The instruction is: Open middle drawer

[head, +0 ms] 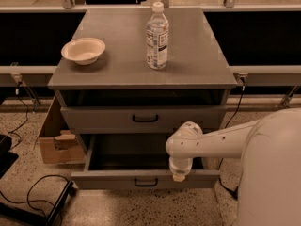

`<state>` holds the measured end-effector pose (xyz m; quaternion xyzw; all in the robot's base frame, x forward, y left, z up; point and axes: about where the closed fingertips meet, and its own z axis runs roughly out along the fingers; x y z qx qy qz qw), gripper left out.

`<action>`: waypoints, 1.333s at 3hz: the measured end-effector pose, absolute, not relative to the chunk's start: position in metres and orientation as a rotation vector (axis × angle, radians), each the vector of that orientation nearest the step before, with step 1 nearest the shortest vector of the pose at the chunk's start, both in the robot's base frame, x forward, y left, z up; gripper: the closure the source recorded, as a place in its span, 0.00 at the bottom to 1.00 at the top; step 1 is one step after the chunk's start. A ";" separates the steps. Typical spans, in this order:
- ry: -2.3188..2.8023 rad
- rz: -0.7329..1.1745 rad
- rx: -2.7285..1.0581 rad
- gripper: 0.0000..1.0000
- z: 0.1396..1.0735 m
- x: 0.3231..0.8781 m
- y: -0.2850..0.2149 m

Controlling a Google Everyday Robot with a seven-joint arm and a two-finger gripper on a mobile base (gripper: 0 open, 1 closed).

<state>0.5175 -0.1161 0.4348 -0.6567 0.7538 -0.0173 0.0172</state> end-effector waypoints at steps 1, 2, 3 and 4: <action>2.343 -0.053 -2.042 0.36 0.434 0.517 -0.116; 2.344 -0.052 -2.042 0.05 0.434 0.517 -0.116; 2.344 -0.052 -2.042 0.00 0.434 0.517 -0.116; 2.344 -0.052 -2.042 0.00 0.434 0.517 -0.116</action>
Offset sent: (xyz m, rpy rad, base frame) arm -0.0006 -0.0002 -0.0007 -0.0003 0.0015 0.0001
